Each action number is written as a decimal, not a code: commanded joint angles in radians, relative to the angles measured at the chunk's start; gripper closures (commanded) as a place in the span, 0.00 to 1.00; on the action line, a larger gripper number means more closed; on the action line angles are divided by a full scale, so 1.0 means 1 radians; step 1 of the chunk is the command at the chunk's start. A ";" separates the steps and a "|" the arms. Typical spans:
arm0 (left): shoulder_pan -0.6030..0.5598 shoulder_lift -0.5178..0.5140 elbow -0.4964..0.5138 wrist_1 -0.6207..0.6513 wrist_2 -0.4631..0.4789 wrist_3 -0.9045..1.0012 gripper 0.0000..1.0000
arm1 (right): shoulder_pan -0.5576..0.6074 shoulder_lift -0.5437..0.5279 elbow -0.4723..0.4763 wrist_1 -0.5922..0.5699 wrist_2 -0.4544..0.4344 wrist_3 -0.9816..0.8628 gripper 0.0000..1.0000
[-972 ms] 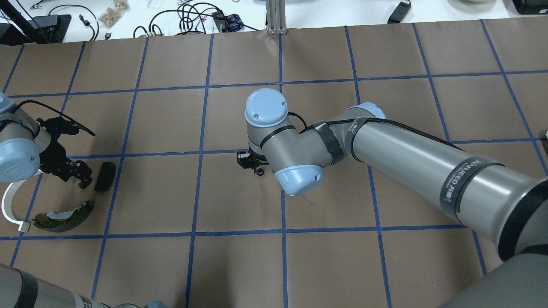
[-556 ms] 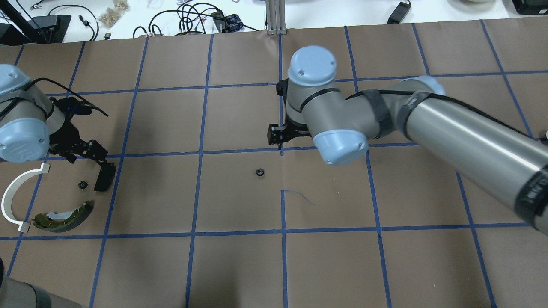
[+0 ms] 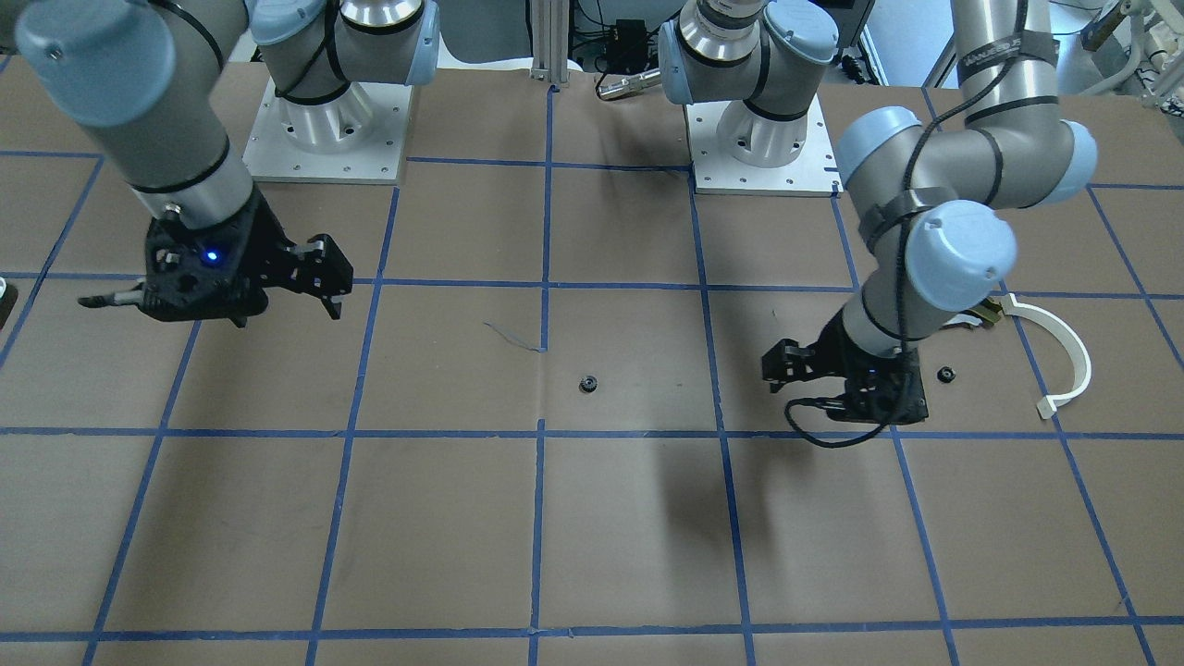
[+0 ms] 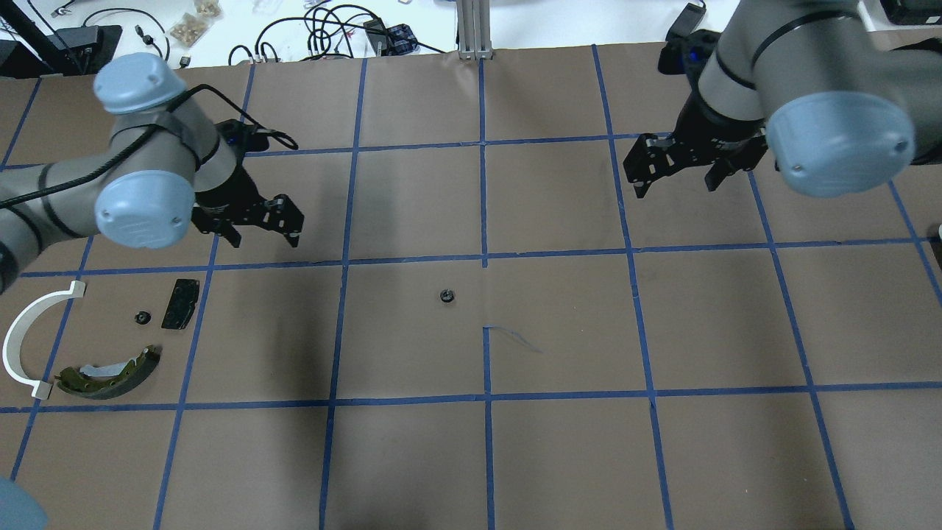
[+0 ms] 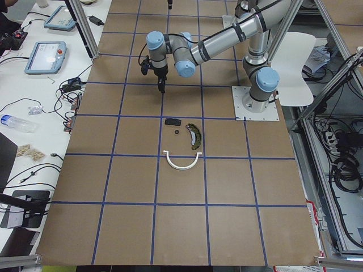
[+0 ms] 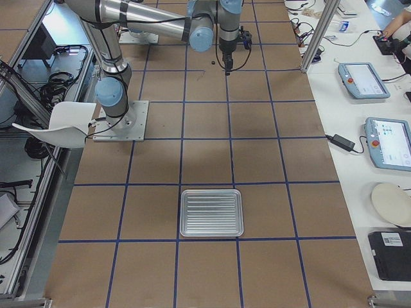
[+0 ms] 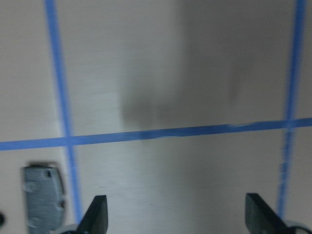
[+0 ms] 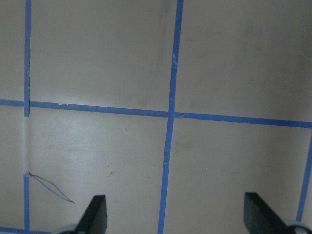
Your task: Place bearing gear from tray to pile
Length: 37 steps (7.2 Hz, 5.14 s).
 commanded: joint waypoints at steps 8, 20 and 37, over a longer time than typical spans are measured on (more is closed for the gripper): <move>-0.402 -0.169 -0.014 0.168 -0.070 -0.273 0.00 | 0.077 -0.022 -0.121 0.165 -0.061 0.070 0.00; -0.314 -0.166 0.022 0.106 -0.012 -0.238 1.00 | 0.072 -0.065 -0.104 0.160 -0.062 0.114 0.00; 0.558 -0.137 -0.019 0.015 0.111 0.697 1.00 | 0.067 -0.063 -0.083 0.119 -0.075 0.098 0.00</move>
